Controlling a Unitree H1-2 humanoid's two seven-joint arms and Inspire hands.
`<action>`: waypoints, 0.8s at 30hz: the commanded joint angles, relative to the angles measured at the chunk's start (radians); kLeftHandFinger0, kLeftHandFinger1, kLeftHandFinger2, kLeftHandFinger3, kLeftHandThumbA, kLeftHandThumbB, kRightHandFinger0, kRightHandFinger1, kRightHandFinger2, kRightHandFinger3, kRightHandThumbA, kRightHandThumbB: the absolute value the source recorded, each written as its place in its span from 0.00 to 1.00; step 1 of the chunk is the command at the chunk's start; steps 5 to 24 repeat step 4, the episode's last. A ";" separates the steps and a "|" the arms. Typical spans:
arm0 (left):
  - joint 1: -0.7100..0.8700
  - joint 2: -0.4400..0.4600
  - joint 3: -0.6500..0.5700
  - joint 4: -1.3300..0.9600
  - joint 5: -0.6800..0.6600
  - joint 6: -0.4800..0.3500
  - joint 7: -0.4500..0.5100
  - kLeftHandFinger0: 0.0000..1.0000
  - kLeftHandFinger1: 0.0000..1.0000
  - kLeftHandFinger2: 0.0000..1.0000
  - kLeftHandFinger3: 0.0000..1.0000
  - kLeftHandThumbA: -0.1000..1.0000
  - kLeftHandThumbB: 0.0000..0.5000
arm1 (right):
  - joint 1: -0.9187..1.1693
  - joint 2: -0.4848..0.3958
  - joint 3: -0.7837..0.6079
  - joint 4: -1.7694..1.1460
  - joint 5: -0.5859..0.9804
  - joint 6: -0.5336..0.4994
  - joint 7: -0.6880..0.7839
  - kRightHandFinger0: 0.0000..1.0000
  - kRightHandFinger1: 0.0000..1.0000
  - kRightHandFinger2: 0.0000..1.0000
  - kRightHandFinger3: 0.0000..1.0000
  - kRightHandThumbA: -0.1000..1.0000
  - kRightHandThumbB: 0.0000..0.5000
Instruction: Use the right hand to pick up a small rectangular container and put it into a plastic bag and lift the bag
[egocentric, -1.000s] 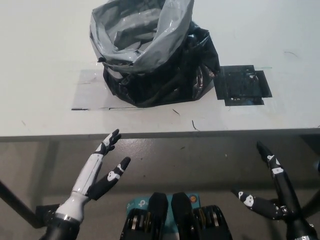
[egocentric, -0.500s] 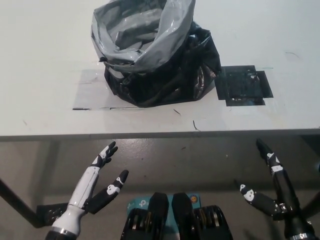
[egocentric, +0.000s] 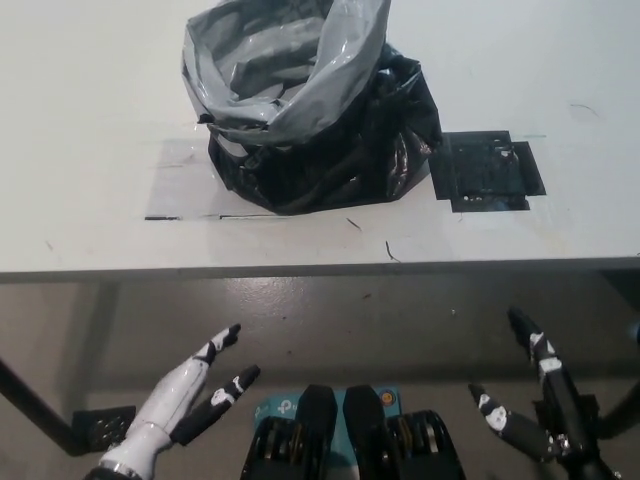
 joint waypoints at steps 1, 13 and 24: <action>0.058 0.024 -0.026 -0.054 0.066 0.102 -0.033 1.00 1.00 1.00 1.00 0.98 0.30 | 0.048 0.000 0.015 -0.044 0.038 -0.035 0.035 1.00 1.00 1.00 1.00 0.68 0.32; 0.085 0.022 -0.034 -0.052 0.063 0.096 -0.028 1.00 1.00 1.00 1.00 0.97 0.30 | 0.074 -0.001 0.019 -0.050 0.048 -0.036 0.044 1.00 1.00 1.00 1.00 0.65 0.31; 0.085 0.022 -0.034 -0.052 0.063 0.096 -0.028 1.00 1.00 1.00 1.00 0.97 0.30 | 0.074 -0.001 0.019 -0.050 0.048 -0.036 0.044 1.00 1.00 1.00 1.00 0.65 0.31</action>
